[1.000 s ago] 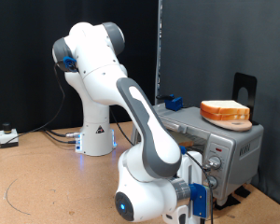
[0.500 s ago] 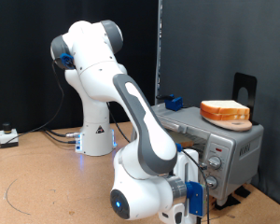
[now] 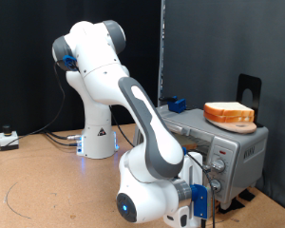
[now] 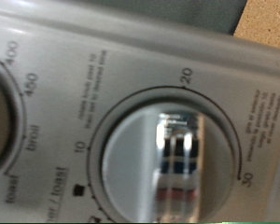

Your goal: Make a piece of toast with the oven

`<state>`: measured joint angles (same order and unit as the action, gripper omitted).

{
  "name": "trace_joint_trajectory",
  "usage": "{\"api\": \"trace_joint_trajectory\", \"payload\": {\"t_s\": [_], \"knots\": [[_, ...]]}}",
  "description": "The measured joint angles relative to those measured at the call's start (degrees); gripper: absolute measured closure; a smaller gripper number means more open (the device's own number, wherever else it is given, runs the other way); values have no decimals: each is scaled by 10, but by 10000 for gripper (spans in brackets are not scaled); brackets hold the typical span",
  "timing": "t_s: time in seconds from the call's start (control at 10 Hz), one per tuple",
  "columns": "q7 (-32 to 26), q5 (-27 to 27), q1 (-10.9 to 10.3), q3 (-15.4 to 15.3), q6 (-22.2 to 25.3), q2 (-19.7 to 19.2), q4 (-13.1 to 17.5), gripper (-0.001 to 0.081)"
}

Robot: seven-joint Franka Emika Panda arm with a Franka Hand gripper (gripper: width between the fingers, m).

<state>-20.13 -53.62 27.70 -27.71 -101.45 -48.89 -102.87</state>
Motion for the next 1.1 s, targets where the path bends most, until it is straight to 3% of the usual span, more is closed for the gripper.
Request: {"api": "trace_joint_trajectory", "payload": {"t_s": [1.1], "knots": [[-16,-8,-2,-5,-38,1,-6,10]]}}
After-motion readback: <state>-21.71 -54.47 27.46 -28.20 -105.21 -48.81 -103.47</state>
